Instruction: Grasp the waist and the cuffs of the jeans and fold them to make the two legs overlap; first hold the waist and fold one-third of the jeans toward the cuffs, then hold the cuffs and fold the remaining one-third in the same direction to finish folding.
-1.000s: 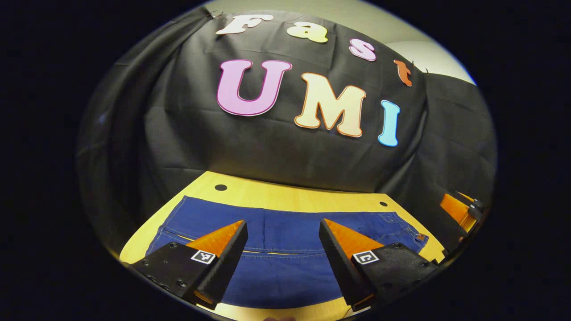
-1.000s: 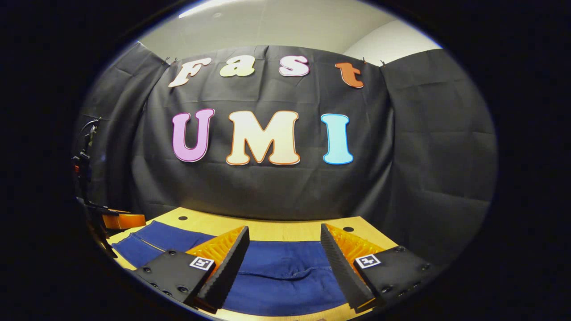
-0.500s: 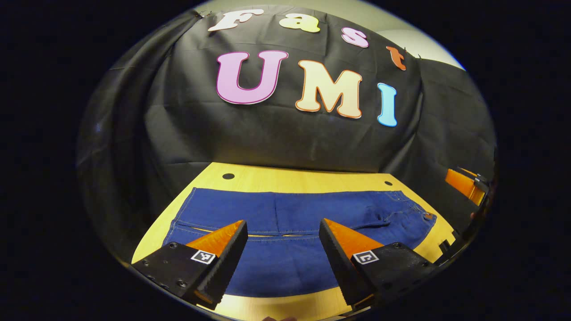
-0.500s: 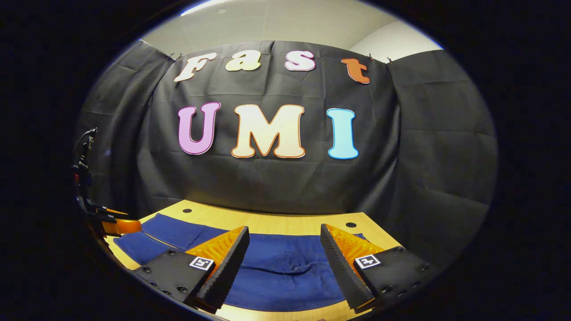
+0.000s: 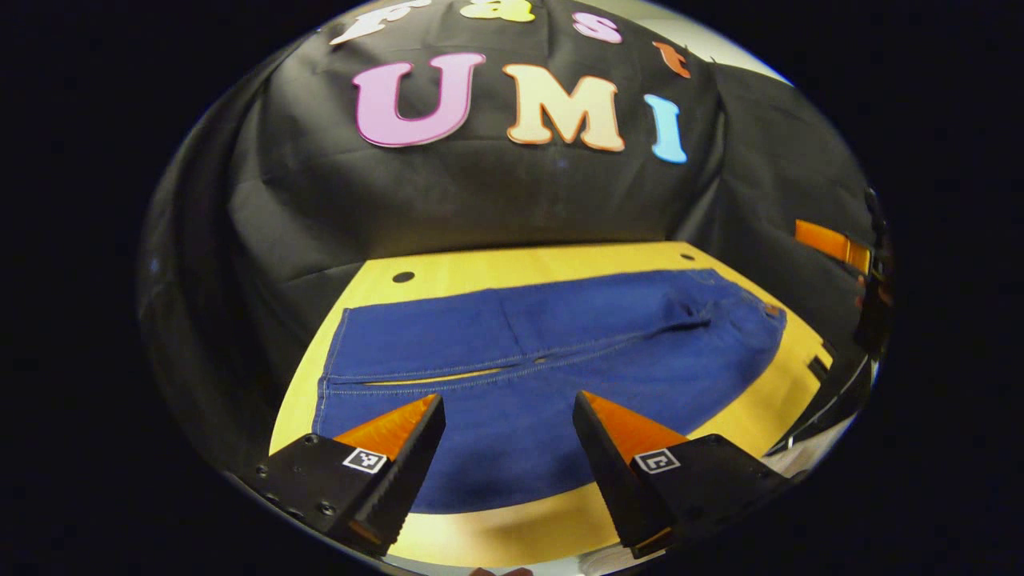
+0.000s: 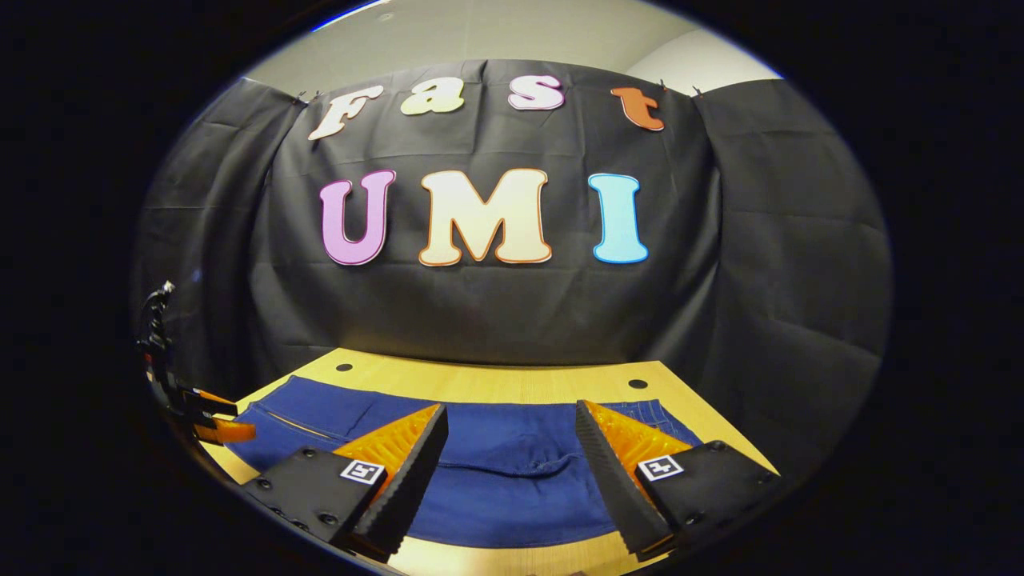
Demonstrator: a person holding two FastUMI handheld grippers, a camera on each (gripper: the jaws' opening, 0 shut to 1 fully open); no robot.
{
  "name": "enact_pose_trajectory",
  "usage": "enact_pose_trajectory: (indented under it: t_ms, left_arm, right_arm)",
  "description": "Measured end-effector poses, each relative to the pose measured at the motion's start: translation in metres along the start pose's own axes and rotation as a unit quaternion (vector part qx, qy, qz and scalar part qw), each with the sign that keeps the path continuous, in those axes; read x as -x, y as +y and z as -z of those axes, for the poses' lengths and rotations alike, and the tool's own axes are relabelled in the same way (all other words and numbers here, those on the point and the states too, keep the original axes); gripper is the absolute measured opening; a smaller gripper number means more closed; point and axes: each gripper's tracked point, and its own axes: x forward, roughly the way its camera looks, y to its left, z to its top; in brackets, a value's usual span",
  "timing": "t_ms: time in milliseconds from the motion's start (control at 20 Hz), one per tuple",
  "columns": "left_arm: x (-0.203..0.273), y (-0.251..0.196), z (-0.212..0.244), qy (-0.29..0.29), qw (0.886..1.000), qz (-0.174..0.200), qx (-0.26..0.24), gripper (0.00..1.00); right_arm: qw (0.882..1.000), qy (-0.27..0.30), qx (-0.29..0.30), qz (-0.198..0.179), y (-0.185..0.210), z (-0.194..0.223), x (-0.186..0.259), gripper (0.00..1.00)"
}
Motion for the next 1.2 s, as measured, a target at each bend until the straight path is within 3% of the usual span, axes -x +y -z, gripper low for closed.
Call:
enact_pose_trajectory:
  t_ms: [100,250,500,650,1200]
  left_arm:
    - [0.003,0.005,0.026,0.050,0.997,0.046,-0.026,0.95]
    - [0.006,0.026,0.057,0.119,0.986,0.078,-0.085,0.96]
    - [0.007,0.052,0.099,0.215,0.951,0.138,-0.173,0.96]
    - [0.008,0.060,0.116,0.258,0.931,0.163,-0.200,0.95]
    - [0.011,0.073,0.136,0.303,0.907,0.175,-0.235,0.95]
  right_arm:
    - [1.000,0.013,0.002,0.001,-0.002,0.006,0.004,0.99]
    - [1.000,0.027,0.013,0.009,-0.011,0.012,0.010,0.99]
    - [0.999,0.042,0.004,0.028,-0.027,0.018,0.015,0.99]
    - [0.998,0.049,0.009,0.043,-0.036,0.024,0.017,0.99]
    - [0.996,0.059,0.009,0.060,-0.050,0.028,0.008,0.99]
